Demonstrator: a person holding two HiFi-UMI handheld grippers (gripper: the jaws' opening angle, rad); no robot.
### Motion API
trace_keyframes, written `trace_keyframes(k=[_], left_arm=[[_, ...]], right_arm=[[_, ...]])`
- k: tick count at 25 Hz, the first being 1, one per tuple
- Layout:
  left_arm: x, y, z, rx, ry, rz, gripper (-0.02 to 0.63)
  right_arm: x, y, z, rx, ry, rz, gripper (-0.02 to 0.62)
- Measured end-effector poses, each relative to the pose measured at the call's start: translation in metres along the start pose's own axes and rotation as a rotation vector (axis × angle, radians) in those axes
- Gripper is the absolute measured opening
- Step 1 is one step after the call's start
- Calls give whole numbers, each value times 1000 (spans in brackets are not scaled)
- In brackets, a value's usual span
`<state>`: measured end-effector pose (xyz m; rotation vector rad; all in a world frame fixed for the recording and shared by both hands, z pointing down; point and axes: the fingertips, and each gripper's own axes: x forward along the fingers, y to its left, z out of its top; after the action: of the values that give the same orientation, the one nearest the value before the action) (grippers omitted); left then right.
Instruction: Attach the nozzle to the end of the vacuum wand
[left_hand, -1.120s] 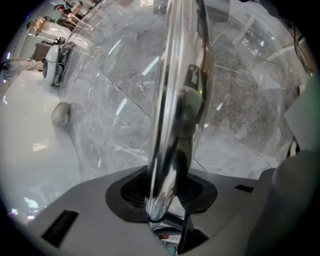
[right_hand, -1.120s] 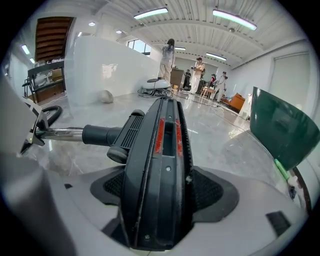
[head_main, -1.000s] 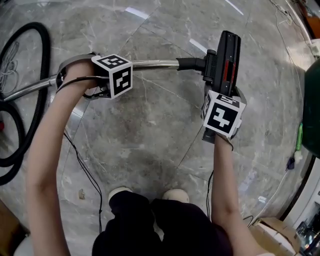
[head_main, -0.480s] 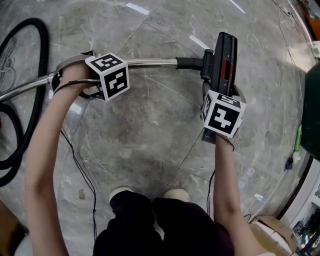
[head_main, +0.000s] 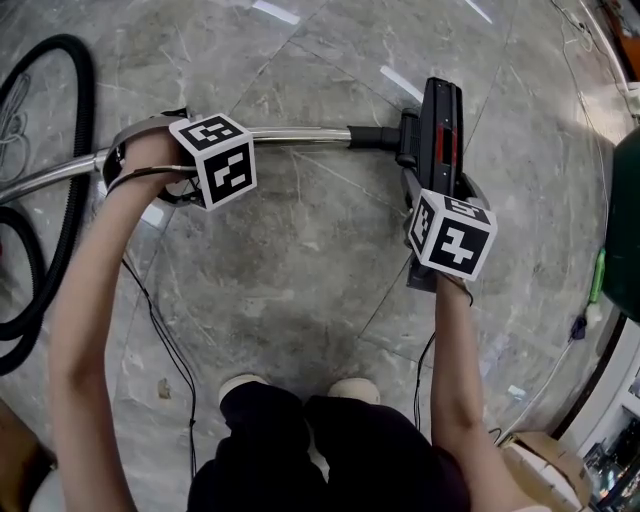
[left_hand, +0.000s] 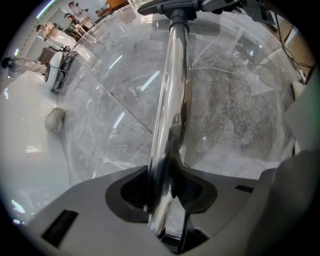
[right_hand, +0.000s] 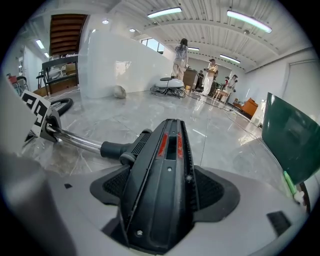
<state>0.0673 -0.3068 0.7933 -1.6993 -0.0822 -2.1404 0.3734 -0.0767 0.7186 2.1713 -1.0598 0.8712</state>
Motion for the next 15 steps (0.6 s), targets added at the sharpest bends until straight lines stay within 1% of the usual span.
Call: trace_keyframes(k=[4, 7, 12, 15], left_arm=[[-1, 5, -2, -17, -17, 20, 141], [-3, 7, 0, -9, -42, 46, 141], [0, 5, 4, 30, -79, 109, 141], [-2, 6, 5, 51, -78, 168, 143]], right_arm=[[0, 1, 10, -3, -35, 6, 407], [0, -2, 11, 3, -45, 22, 407], [6, -1, -1, 21, -17, 42, 407], [8, 0, -5, 22, -5, 46, 407]])
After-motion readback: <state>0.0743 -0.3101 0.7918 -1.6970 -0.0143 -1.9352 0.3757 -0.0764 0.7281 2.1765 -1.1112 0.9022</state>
